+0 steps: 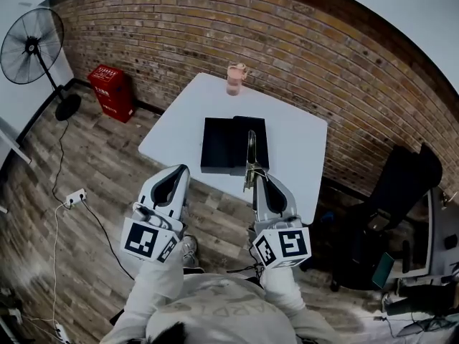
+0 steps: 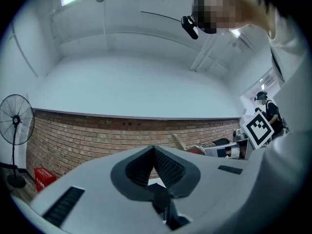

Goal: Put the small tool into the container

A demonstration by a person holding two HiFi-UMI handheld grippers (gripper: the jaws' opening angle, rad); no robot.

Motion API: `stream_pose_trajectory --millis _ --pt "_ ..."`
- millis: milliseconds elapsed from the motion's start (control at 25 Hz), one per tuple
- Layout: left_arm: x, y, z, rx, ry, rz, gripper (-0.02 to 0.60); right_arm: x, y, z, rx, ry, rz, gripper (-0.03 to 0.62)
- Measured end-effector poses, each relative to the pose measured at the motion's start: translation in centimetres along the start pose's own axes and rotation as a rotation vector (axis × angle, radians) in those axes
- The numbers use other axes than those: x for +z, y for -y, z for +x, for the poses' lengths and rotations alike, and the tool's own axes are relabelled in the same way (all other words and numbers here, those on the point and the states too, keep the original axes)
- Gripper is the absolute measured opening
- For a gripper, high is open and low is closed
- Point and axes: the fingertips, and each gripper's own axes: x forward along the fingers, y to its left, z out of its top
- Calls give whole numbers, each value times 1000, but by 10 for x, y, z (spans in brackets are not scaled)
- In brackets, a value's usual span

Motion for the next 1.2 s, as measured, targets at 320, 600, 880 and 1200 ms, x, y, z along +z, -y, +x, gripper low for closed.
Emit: stream_pose_trajectory --millis 320,600,880,1200 --pt "-4 -64 52 -57 6 2 5 -5 6 74 -59 10 6 11" --pt "-10 -109 92 -132 5 -8 5 -9 10 124 -130 19 12 11" --pt "-19 -146 121 -190 11 -19 5 -15 12 164 -186 22 -3 11" --pt "-28 -174 138 -221 16 -39 5 -23 12 188 -229 14 -5 11"
